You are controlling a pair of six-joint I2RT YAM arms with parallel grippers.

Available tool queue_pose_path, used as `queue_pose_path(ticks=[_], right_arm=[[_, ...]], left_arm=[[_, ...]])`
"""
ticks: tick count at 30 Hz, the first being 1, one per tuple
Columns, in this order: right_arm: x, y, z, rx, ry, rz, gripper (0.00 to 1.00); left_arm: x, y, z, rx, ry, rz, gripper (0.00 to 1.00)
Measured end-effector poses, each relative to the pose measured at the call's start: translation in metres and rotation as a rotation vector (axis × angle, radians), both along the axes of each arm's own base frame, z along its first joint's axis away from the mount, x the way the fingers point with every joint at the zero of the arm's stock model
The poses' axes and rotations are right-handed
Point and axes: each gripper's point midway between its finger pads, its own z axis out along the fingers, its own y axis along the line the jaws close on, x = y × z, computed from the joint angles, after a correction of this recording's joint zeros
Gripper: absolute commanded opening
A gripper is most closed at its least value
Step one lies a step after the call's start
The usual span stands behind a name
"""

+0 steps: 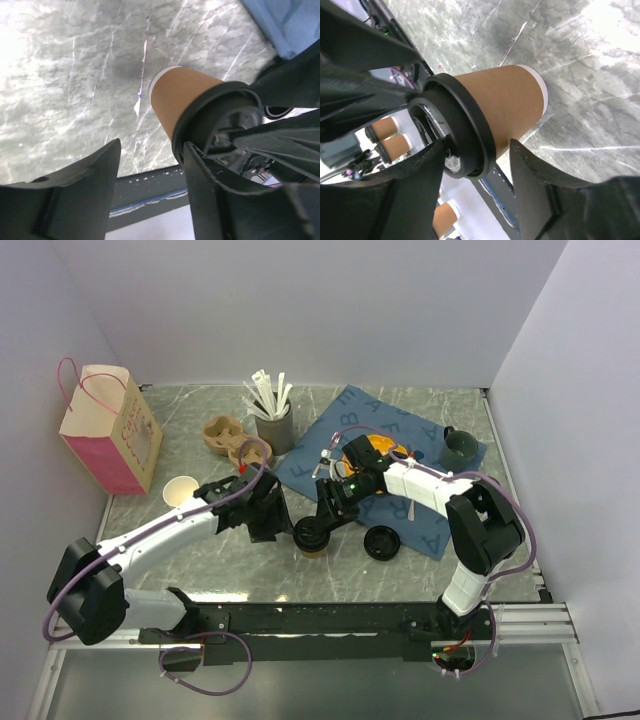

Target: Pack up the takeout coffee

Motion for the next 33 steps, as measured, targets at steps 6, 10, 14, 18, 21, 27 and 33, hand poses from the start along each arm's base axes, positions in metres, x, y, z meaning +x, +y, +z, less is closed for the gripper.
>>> queue_pose_path(ticks=[6, 10, 14, 18, 21, 27, 33], right_arm=[[0.015, 0.002, 0.015, -0.041, -0.057, -0.018, 0.80], [0.025, 0.001, 0.029, -0.062, -0.107, -0.041, 0.87], [0.029, -0.006, 0.036, -0.136, -0.160, -0.074, 0.98], [0.027, -0.005, 0.038, -0.245, -0.219, -0.100, 1.00], [0.017, 0.005, 0.038, -0.310, -0.267, -0.093, 1.00], [0.004, 0.015, 0.044, -0.403, -0.337, -0.092, 1.00], [0.005, 0.024, 0.046, -0.444, -0.393, -0.090, 1.00]], left_arm=[[0.013, -0.002, 0.036, 0.013, -0.050, 0.003, 0.68], [0.021, -0.004, 0.051, 0.008, -0.088, 0.011, 0.75], [0.022, 0.014, 0.050, 0.078, -0.108, 0.054, 0.98], [0.022, 0.044, 0.069, 0.129, -0.207, 0.132, 0.97], [0.018, 0.066, 0.095, 0.104, -0.327, 0.190, 0.97], [0.003, 0.099, 0.115, 0.069, -0.459, 0.264, 0.97], [-0.002, 0.108, 0.099, 0.120, -0.434, 0.258, 0.97]])
